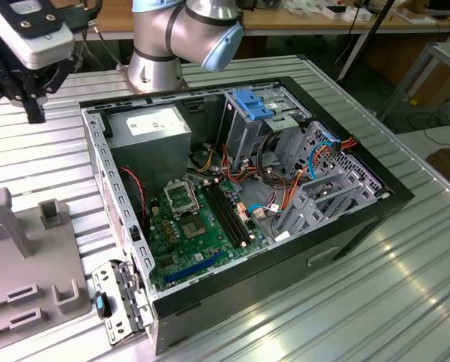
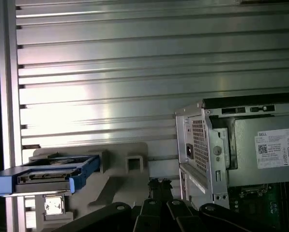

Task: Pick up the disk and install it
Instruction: 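Reach for the disk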

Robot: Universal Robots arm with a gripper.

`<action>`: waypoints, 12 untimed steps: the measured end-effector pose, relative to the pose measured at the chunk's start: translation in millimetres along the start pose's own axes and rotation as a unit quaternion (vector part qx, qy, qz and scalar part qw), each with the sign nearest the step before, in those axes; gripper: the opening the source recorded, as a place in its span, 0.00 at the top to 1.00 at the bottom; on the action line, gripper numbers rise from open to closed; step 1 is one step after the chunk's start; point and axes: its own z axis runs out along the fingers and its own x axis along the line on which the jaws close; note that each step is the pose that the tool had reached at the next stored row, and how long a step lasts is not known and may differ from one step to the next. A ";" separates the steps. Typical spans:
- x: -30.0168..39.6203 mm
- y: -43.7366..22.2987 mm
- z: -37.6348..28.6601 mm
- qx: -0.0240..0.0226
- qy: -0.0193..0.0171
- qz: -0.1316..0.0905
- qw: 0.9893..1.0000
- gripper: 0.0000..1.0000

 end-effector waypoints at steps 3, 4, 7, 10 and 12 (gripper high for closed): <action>14.2 -0.9 -0.4 0.000 0.000 0.000 1.000 0.89; 18.5 -1.2 -0.5 -0.001 0.000 0.000 1.000 0.89; 48.6 -3.4 -1.4 -0.001 0.000 0.000 1.000 0.89; 66.6 -4.7 -2.0 -0.002 0.000 0.000 1.000 0.89; 80.9 -5.8 -2.3 -0.002 0.000 0.000 1.000 0.89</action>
